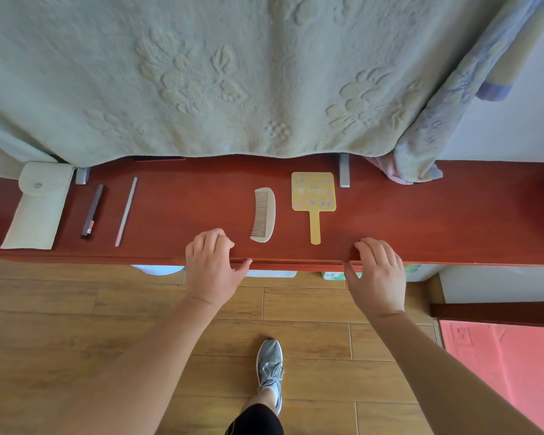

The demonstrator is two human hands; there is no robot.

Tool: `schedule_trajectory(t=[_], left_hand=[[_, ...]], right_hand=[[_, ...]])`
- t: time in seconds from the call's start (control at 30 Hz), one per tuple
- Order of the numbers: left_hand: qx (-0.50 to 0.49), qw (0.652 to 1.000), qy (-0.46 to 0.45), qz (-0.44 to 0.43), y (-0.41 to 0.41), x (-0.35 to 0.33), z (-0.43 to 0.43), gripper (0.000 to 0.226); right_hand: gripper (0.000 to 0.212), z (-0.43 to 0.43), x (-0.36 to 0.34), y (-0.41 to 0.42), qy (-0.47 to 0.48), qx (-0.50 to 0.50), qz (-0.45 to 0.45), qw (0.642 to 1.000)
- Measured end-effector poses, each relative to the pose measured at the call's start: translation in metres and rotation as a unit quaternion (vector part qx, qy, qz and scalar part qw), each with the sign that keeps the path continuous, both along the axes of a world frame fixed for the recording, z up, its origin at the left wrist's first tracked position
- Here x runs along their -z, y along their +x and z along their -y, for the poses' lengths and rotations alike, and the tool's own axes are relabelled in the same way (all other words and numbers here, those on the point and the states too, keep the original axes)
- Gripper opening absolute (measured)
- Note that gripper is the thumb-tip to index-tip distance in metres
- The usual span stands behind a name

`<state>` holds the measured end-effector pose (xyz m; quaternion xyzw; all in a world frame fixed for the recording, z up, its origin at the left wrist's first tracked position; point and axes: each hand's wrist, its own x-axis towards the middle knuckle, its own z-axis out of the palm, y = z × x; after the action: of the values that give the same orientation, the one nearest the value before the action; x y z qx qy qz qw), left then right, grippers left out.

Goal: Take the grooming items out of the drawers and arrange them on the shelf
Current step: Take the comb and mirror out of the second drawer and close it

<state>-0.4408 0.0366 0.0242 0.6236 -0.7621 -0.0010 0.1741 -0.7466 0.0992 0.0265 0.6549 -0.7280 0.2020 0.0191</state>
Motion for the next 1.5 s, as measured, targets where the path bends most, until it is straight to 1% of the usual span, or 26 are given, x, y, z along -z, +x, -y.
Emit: schedule_trajectory(t=[0.27,0.53,0.67,0.8,0.93,1.1,1.2,1.3,1.33,1.4,1.5], left_hand=[[-0.005,1.000,-0.001,-0.005,-0.002,0.004,0.000,0.041],[-0.015,1.000,0.019,0.000,-0.005,-0.002,-0.002,0.041],[-0.027,0.998,0.049,-0.003,-0.008,-0.009,-0.003,0.044],[-0.036,0.995,0.090,-0.004,-0.012,-0.022,-0.005,0.046],[-0.026,0.993,0.118,-0.002,-0.011,-0.035,-0.016,0.058],[-0.012,0.992,0.127,0.007,-0.010,-0.060,-0.035,0.066],[-0.010,0.990,0.137,0.032,-0.012,-0.081,-0.045,0.069],[-0.003,0.990,0.132,0.056,-0.013,-0.113,-0.068,0.072],[-0.001,0.988,0.141,0.060,-0.013,-0.115,-0.068,0.073],[-0.001,0.986,0.157,0.061,-0.012,-0.122,-0.073,0.073],[0.004,0.985,0.163,0.049,-0.013,-0.149,-0.093,0.066]], right_hand=[[0.031,0.001,0.003,0.001,-0.025,-0.001,-0.011,1.000],[0.030,0.001,0.003,0.002,-0.013,0.003,-0.004,1.000],[0.037,0.001,-0.002,0.005,0.019,0.012,0.004,1.000],[0.044,0.001,-0.016,0.010,0.098,0.022,-0.006,0.995],[0.054,-0.004,-0.033,0.013,0.173,0.017,-0.012,0.985],[0.066,-0.017,-0.065,0.014,0.231,-0.018,-0.017,0.973],[0.064,-0.027,-0.089,0.015,0.237,-0.029,-0.031,0.971],[0.061,-0.050,-0.123,0.014,0.209,-0.040,-0.058,0.975],[0.059,-0.049,-0.127,0.014,0.212,-0.042,-0.063,0.974],[0.056,-0.053,-0.137,0.015,0.211,-0.042,-0.068,0.974],[0.053,-0.073,-0.165,0.018,0.199,-0.042,-0.069,0.977]])
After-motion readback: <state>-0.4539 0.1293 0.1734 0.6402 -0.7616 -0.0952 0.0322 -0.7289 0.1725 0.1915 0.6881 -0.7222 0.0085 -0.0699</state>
